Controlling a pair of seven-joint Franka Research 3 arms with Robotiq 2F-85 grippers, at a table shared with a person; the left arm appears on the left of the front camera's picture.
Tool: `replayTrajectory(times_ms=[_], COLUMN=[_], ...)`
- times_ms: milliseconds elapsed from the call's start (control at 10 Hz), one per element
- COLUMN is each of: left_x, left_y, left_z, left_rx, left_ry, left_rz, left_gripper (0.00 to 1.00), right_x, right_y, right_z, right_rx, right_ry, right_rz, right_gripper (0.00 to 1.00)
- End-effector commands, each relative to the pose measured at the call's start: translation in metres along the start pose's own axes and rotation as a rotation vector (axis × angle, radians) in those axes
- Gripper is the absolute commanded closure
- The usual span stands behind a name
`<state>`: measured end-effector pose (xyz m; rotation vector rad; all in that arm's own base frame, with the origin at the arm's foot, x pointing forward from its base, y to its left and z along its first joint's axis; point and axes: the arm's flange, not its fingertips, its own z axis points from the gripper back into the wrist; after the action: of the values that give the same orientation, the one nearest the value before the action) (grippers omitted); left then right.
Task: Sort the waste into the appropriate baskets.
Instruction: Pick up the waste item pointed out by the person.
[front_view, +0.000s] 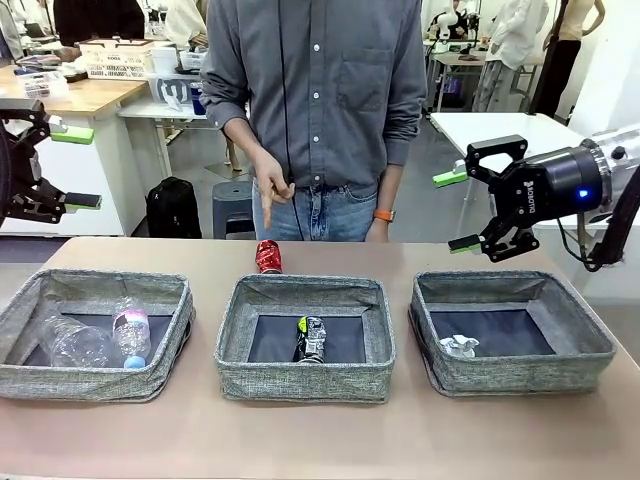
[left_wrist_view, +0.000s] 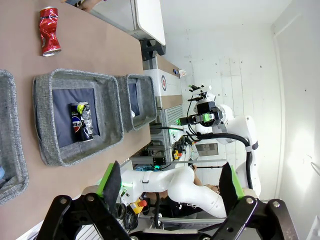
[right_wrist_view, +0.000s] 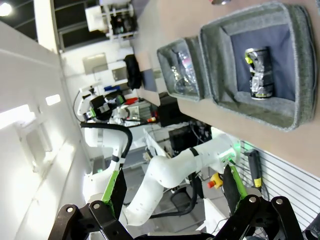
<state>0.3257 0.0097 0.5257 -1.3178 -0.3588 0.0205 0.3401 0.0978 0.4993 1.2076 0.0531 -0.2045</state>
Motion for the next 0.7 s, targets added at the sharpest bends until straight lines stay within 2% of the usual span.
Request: replayTrajectory(times_ms=[0, 100, 200, 300, 400, 500, 600], left_x=[0.0, 0.014, 0.035, 0.053, 0.068, 0.079, 0.087], left_y=[-0.009, -0.02, -0.036, -0.047, -0.051, -0.052, -0.05], left_z=[-0.006, -0.031, -0.08, -0.127, -0.168, -0.194, -0.202], left_rx=[0.244, 0.484, 0.869, 1.095, 1.198, 1.222, 1.199], left_ry=[0.029, 0.057, 0.117, 0.283, 0.35, 0.351, 0.258], left_rz=[-0.016, -0.07, -0.13, -0.187, -0.245, -0.294, -0.292], left_gripper=[0.0, 0.0, 0.0, 0.0, 0.0, 0.0, 0.0], right_x=[0.002, 0.002, 0.002, 0.002, 0.002, 0.002, 0.002], right_y=[0.001, 0.001, 0.001, 0.001, 0.001, 0.001, 0.001], right_z=[0.001, 0.001, 0.001, 0.001, 0.001, 0.001, 0.001], right_rx=[0.001, 0.001, 0.001, 0.001, 0.001, 0.001, 0.001], right_ry=[0.004, 0.004, 0.004, 0.004, 0.004, 0.004, 0.004], right_rz=[0.026, 0.026, 0.026, 0.026, 0.026, 0.026, 0.026], right_gripper=[0.0, 0.0, 0.0, 0.0, 0.0, 0.0, 0.0])
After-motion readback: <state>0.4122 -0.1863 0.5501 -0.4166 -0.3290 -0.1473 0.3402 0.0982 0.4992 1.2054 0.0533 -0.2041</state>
